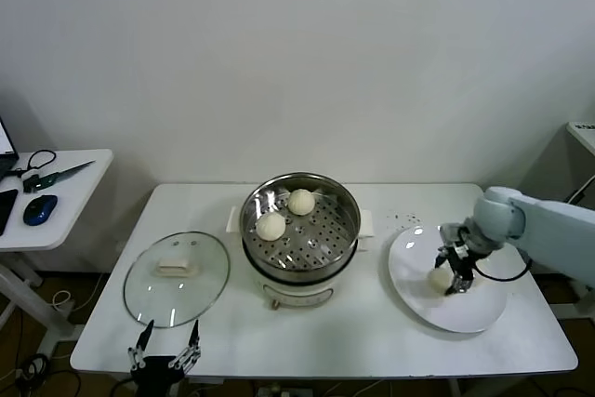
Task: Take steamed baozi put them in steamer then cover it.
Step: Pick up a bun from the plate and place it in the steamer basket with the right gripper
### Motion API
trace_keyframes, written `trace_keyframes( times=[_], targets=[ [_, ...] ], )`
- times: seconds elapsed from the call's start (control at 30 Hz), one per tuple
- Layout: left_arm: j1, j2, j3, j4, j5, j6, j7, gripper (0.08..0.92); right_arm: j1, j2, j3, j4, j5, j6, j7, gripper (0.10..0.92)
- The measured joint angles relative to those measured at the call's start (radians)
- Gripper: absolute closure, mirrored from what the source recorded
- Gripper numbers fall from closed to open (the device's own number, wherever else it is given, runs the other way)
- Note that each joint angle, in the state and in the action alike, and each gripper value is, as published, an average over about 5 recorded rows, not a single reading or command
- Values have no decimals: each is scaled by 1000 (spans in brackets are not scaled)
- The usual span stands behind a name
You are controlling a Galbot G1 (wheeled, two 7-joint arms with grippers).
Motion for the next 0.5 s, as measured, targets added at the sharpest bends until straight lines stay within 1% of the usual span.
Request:
trace_keyframes(
  times=[0.23, 0.5],
  targets=[
    [-3, -2, 4, -2, 0, 3, 1, 177, 256, 127, -79, 18, 48, 165, -56, 347],
    [-6, -8, 4, -10, -1, 9, 1, 177, 411, 290, -85, 125, 40, 334, -63, 350]
  ],
)
